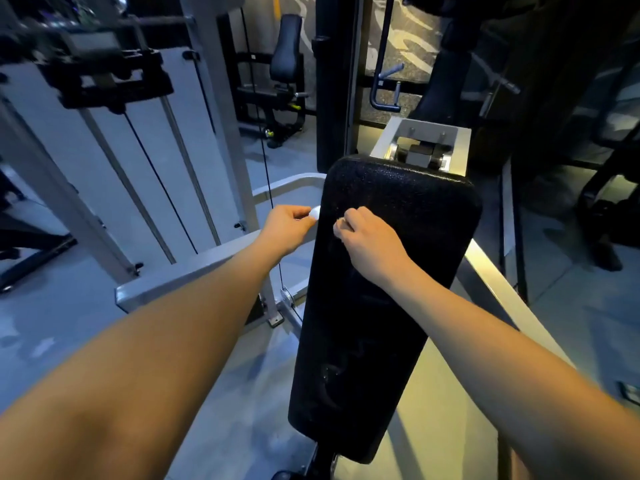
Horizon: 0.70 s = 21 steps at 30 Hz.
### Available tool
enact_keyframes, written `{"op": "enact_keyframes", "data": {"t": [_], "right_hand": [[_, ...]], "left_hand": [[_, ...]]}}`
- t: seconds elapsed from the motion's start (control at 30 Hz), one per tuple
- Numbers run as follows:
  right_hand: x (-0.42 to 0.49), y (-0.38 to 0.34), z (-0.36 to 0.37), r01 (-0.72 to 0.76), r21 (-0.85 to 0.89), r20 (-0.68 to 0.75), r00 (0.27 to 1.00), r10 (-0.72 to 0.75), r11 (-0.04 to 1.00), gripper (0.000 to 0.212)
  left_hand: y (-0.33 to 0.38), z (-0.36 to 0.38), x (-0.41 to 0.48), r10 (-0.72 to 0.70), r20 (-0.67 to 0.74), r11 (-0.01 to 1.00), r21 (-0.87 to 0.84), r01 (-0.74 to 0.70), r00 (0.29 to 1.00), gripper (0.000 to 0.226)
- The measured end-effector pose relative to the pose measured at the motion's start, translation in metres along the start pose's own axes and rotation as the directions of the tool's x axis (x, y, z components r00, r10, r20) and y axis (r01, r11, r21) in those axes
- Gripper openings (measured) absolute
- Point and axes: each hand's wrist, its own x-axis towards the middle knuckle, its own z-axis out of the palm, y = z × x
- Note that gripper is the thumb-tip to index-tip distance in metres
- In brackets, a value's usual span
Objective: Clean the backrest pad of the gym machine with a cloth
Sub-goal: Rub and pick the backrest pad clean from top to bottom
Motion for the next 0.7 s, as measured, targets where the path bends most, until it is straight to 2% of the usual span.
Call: {"op": "enact_keyframes", "data": {"t": [0.07,0.17,0.23,0.3,0.37,0.43,0.5,0.57,0.63,0.7], "right_hand": [[0.012,0.011,-0.011,0.015,-0.010,-0.031,0.999,-0.015,1.000,0.011],[0.051,0.033,-0.035,-0.155,-0.025,-0.222,0.964,0.146,0.988,0.012],[0.066,0.031,-0.036,-0.245,-0.014,-0.264,0.936,0.232,0.970,0.012],[0.059,0.016,-0.021,-0.205,-0.017,-0.222,0.955,0.196,0.979,0.016],[0.036,-0.004,-0.002,-0.044,-0.032,-0.077,0.996,0.041,0.999,0.013],[0.019,-0.013,0.004,0.095,-0.068,0.070,0.993,-0.090,0.993,0.007],[0.032,-0.006,-0.006,0.125,-0.094,0.099,0.988,-0.115,0.988,0.010],[0.056,0.008,-0.021,0.015,-0.126,0.016,1.000,-0.013,0.992,0.013],[0.075,0.021,-0.030,-0.129,-0.104,-0.139,0.984,0.114,0.986,0.015],[0.075,0.015,-0.022,-0.190,-0.086,-0.170,0.970,0.173,0.978,0.015]], "left_hand": [[-0.010,-0.007,-0.001,-0.017,-0.018,1.000,-0.008,0.017,1.000,0.017],[-0.022,-0.015,0.002,-0.040,-0.030,0.999,-0.017,0.040,0.999,0.034],[-0.023,-0.017,0.001,-0.037,-0.029,0.997,-0.069,0.035,0.999,0.035],[-0.020,-0.018,0.000,-0.033,-0.028,0.993,-0.111,0.030,0.999,0.034],[-0.020,-0.020,0.001,-0.032,-0.026,0.991,-0.133,0.028,0.999,0.034],[-0.019,-0.025,0.002,-0.030,-0.018,0.991,-0.133,0.027,0.999,0.034],[-0.020,-0.031,0.006,-0.036,-0.012,0.988,-0.149,0.034,0.999,0.034],[-0.020,-0.035,0.010,-0.047,0.004,0.984,-0.172,0.047,0.999,0.031],[-0.023,-0.034,0.012,-0.043,0.041,0.983,-0.179,0.049,0.998,0.023],[-0.023,-0.029,0.010,-0.016,0.118,0.987,-0.159,0.035,0.993,0.025]]}}
